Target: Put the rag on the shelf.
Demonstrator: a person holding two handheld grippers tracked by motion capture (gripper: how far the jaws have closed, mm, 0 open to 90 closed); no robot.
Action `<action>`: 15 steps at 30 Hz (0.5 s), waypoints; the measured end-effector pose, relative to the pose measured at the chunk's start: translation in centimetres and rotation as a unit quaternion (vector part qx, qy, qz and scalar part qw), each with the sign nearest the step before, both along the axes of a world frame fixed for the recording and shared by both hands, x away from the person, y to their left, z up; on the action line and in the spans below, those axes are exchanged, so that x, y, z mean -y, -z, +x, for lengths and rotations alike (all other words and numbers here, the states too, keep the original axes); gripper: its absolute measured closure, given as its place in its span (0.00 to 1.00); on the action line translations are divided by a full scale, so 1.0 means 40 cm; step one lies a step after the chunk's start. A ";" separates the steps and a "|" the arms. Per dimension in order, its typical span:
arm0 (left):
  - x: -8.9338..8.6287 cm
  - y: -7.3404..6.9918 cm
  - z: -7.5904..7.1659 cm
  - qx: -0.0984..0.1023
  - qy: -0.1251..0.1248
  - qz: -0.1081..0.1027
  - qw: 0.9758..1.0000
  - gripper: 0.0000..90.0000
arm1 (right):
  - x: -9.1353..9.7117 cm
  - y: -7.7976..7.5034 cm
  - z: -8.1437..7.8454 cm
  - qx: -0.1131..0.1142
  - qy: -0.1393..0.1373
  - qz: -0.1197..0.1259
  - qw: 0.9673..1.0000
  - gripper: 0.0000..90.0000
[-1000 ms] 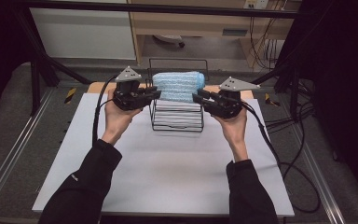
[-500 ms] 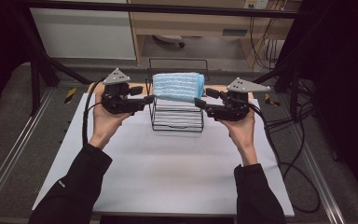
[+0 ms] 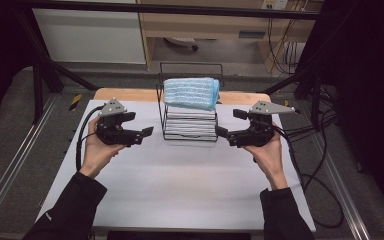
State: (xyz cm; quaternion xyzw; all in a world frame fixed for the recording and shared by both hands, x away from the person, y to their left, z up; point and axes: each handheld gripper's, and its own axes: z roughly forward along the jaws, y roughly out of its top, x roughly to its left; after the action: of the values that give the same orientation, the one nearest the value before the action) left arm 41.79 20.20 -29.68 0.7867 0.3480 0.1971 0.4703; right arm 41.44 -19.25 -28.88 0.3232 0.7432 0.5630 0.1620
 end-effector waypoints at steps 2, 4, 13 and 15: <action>-0.010 0.021 -0.007 -0.005 -0.002 0.004 1.000 0.17 | 0.003 0.009 -0.003 -0.004 0.000 0.000 1.000 0.06; -0.021 0.046 -0.016 -0.008 -0.007 0.000 1.000 0.13 | 0.011 0.036 -0.012 -0.012 0.001 -0.001 1.000 0.04; -0.069 0.162 -0.061 -0.025 -0.024 0.006 0.999 0.08 | 0.033 0.139 -0.041 -0.043 -0.004 -0.023 0.999 0.01; -0.080 0.183 -0.070 -0.026 -0.028 0.008 0.999 0.08 | 0.039 0.165 -0.047 -0.050 -0.001 -0.027 0.998 0.01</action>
State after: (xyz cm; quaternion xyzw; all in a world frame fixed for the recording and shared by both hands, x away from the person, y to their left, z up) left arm 38.98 23.39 -36.98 0.7853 0.3803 0.1931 0.4488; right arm 39.57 -20.81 -35.48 0.3458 0.7659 0.5256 0.1325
